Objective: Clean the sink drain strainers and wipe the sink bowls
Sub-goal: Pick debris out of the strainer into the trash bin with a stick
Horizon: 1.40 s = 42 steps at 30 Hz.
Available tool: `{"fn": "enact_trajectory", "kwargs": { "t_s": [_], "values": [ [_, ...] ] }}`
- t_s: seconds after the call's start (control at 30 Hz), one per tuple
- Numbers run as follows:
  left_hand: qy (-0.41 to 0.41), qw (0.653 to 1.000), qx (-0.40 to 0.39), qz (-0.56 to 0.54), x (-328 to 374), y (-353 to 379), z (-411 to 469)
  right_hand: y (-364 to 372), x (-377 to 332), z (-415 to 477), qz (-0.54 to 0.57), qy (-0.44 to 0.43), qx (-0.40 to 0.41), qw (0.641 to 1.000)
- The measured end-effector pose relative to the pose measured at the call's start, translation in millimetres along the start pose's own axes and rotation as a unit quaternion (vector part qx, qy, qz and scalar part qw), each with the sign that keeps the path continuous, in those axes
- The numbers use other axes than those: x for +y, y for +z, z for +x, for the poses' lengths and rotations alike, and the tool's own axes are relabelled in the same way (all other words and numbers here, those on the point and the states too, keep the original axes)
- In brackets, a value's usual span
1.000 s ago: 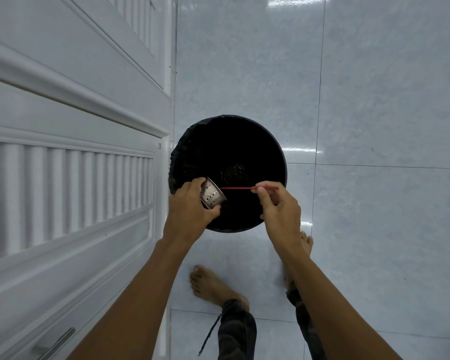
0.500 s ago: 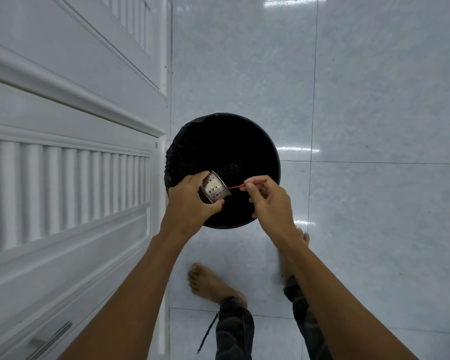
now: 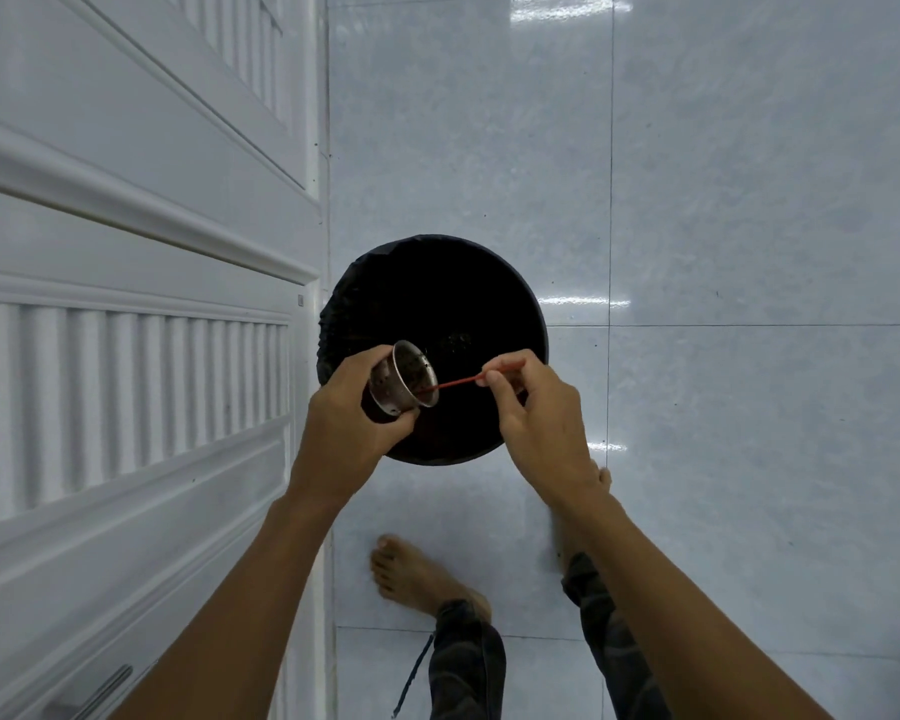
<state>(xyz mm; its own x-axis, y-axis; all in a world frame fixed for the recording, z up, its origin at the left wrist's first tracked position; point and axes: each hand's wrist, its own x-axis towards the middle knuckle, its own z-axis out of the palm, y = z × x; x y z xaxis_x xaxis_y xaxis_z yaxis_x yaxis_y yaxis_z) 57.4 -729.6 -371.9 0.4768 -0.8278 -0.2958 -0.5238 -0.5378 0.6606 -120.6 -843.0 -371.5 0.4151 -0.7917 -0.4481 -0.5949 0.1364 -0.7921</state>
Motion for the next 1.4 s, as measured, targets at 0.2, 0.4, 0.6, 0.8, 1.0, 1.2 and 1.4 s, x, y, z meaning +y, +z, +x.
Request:
{"fn": "enact_trajectory", "kwargs": {
  "t_s": [0.2, 0.4, 0.6, 0.8, 1.0, 1.2, 1.4],
  "values": [
    [0.001, 1.000, -0.010, 0.016, 2.0, -0.6, -2.1, 11.3, -12.1, -8.7, 0.010, -0.075, 0.024, 0.997],
    [-0.024, 0.998, -0.003, 0.058, 2.8, -3.6, -3.4, 21.6, 0.5, -10.0, -0.030, -0.019, 0.030, 0.999],
    [-0.063, 0.994, -0.011, 0.092, 6.0, 4.1, -6.3, 34.2, 5.2, -9.3, 0.032, -0.015, 0.014, 0.999],
    [-0.100, 0.989, -0.019, 0.103, 0.6, 3.6, -8.6, 38.1, 18.8, -7.6, -0.004, 0.040, 0.089, 0.995],
    [-0.120, 0.988, -0.042, 0.092, 3.0, 5.9, -7.2, 54.8, 14.6, -20.8, 0.010, 0.012, 0.002, 1.000],
    [-0.160, 0.981, -0.049, 0.096, 1.4, 4.2, -3.5, 45.7, 13.5, -6.1, 0.022, 0.048, 0.104, 0.993],
    [-0.146, 0.985, -0.059, 0.065, -1.1, 5.9, -8.0, 54.7, 9.0, -12.0, -0.008, 0.038, 0.040, 0.998]
  ]
}}
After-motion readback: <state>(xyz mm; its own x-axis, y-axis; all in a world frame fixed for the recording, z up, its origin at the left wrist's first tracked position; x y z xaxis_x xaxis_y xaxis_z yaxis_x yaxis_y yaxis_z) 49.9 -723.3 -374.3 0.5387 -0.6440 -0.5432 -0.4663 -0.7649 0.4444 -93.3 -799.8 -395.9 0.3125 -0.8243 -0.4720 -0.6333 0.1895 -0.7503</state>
